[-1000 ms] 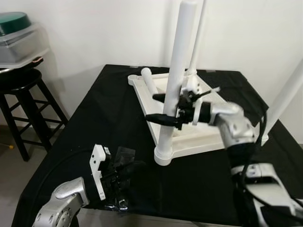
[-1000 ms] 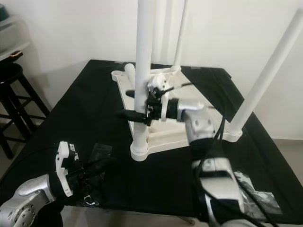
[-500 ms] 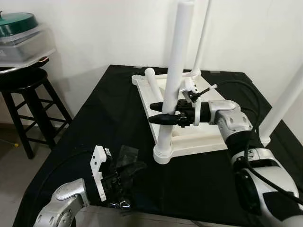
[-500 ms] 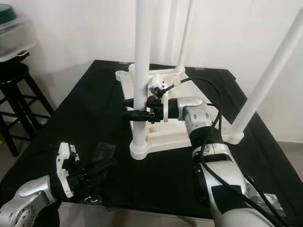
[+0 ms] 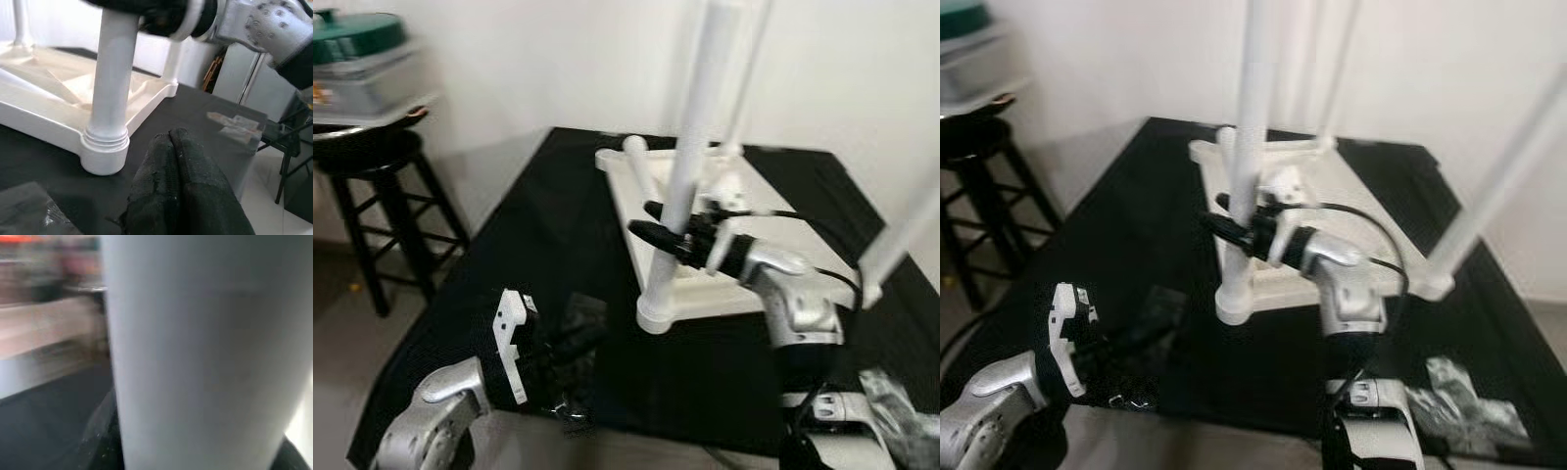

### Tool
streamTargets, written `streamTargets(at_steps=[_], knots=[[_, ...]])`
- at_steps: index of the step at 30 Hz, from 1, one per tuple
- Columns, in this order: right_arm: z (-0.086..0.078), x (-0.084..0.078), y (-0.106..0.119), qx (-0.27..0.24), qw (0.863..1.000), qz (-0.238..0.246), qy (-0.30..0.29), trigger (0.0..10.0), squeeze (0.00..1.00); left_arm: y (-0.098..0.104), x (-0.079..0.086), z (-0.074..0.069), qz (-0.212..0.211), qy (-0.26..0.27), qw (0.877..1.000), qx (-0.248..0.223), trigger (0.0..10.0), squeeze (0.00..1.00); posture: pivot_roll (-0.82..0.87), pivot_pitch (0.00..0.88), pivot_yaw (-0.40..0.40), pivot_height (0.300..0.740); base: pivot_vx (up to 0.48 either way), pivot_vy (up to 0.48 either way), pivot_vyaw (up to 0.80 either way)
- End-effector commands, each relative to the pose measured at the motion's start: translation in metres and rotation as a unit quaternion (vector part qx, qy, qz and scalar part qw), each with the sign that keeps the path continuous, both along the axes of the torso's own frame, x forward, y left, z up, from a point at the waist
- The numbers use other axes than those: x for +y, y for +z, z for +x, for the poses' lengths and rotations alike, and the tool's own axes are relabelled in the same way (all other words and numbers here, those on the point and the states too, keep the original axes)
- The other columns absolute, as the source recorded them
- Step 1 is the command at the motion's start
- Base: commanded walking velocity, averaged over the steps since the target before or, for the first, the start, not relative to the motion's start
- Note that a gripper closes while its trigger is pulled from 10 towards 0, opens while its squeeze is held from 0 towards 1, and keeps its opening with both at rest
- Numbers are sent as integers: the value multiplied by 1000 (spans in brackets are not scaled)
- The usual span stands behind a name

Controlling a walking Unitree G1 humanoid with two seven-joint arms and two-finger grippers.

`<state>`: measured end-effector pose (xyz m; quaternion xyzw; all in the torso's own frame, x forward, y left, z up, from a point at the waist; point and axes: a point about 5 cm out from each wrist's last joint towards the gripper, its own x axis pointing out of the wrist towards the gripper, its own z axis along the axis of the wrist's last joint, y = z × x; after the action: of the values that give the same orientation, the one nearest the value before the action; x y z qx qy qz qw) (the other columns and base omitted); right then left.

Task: Building children table

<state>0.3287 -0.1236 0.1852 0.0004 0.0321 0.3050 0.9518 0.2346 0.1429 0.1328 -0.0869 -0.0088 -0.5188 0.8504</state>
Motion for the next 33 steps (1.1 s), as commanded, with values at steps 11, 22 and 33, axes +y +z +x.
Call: streamTargets(at_steps=[11, 22, 33], knots=[[-20, -9, -21, 54, 994, -93, -8, 10000, 0, -4, 10, 3, 16, 3, 1000, 12, 10000, 0, -30, 0, -3, 740, 0, 0, 0], [0, 8, 30, -53, 964, -78, 248, 10000, 1000, -6, 8, 3, 17, 3, 1000, 13, 10000, 0, -13, 0, -5, 740, 0, 0, 0], [28, 9, 39, -13, 917, -56, 396, 9569, 0, -6, 3, -2, 12, 4, 1000, 12, 10000, 0, 25, 0, -35, 740, 0, 0, 0]])
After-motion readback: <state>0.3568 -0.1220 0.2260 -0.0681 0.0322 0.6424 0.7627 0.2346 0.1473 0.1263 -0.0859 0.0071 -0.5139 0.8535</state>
